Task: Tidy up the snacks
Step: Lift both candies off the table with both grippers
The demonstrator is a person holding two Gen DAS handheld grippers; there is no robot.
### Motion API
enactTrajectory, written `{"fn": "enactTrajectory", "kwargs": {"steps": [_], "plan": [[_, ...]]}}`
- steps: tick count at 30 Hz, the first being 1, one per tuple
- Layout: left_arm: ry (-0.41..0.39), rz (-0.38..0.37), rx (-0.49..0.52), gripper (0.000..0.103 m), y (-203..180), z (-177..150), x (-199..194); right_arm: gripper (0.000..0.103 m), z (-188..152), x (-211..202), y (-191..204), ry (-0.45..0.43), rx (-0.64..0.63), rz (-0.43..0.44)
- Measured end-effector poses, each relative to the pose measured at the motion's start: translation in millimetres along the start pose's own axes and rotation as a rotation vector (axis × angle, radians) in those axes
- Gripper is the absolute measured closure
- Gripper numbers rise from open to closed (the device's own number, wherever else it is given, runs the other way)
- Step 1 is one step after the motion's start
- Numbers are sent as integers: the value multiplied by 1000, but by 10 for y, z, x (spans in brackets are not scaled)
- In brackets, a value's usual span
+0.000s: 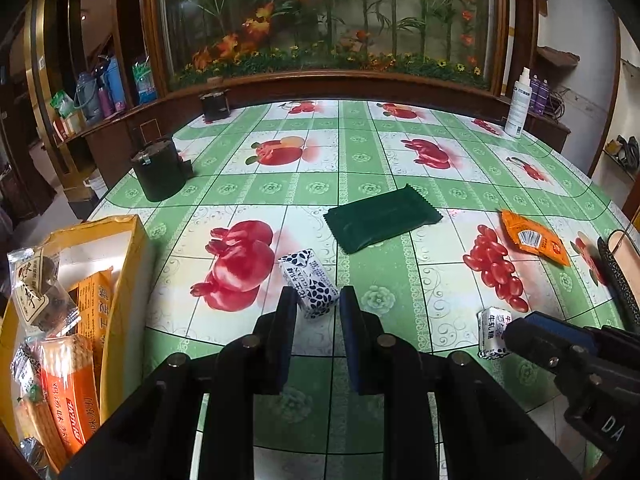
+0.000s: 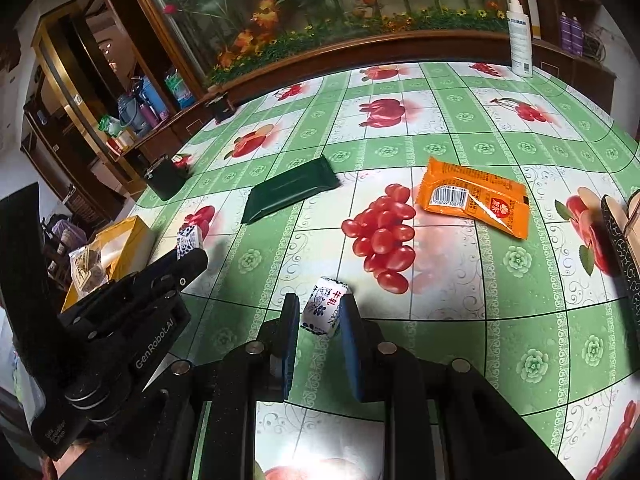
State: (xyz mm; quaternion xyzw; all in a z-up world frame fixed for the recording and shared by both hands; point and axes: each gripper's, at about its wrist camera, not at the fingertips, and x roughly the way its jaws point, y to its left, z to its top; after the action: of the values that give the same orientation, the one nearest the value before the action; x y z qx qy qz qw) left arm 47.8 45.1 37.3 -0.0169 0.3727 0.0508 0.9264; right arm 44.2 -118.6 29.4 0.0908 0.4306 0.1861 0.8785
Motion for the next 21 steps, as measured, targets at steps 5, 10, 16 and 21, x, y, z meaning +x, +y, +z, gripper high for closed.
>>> {"fn": "enactTrajectory", "kwargs": {"steps": [5, 10, 16, 21], "plan": [[-6, 6, -11, 82, 39, 6, -13, 80, 22, -21, -81, -2, 39, 27], [-13, 12, 9, 82, -5, -4, -18, 80, 26, -54, -68, -13, 38, 29], [-32, 25, 20, 82, -16, -6, -57, 80, 23, -70, -36, -21, 27, 27], [-54, 36, 30, 82, -37, 5, -106, 80, 23, -82, -31, -26, 27, 33]]}}
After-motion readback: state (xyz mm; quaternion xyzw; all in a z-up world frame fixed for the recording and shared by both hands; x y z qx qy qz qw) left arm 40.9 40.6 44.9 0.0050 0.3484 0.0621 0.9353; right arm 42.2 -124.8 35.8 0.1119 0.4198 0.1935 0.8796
